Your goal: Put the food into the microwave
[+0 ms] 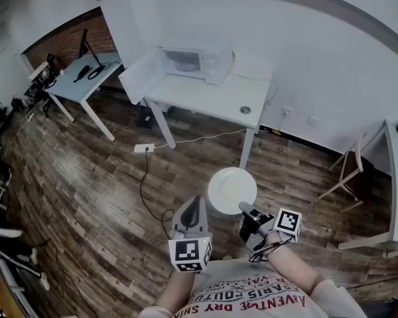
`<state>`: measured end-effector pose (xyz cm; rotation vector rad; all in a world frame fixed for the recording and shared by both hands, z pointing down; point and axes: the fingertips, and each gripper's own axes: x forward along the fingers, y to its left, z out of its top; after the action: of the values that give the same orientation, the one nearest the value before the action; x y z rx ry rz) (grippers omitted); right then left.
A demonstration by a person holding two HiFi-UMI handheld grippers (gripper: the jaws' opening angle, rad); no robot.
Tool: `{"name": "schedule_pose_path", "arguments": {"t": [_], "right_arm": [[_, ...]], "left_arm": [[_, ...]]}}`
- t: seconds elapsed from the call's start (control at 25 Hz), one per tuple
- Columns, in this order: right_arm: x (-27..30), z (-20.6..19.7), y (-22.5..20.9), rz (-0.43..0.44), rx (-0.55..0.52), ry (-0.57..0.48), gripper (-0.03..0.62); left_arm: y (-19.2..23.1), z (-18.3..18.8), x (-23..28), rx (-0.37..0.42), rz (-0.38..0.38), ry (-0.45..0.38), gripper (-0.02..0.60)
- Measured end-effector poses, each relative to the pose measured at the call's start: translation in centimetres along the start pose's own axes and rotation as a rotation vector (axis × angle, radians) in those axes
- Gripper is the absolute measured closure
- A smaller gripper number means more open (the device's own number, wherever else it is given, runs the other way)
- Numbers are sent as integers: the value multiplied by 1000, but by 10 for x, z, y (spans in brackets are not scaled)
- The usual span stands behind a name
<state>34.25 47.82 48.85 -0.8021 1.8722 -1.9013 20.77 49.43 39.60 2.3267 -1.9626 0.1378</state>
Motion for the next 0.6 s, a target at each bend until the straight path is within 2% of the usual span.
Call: {"name": "schedule_pose_path", "arguments": {"t": [0.16, 0.32, 0.6], "right_arm": [[-1, -1, -4, -7, -1, -3, 569], [0, -2, -4, -17, -3, 1, 569], [4, -2, -7, -33, 9, 5, 571]], "left_arm": [[-2, -3, 0, 1, -6, 2, 575], [-5, 0, 1, 35, -17, -5, 575], [-1, -3, 3, 25, -20, 0, 574]]}}
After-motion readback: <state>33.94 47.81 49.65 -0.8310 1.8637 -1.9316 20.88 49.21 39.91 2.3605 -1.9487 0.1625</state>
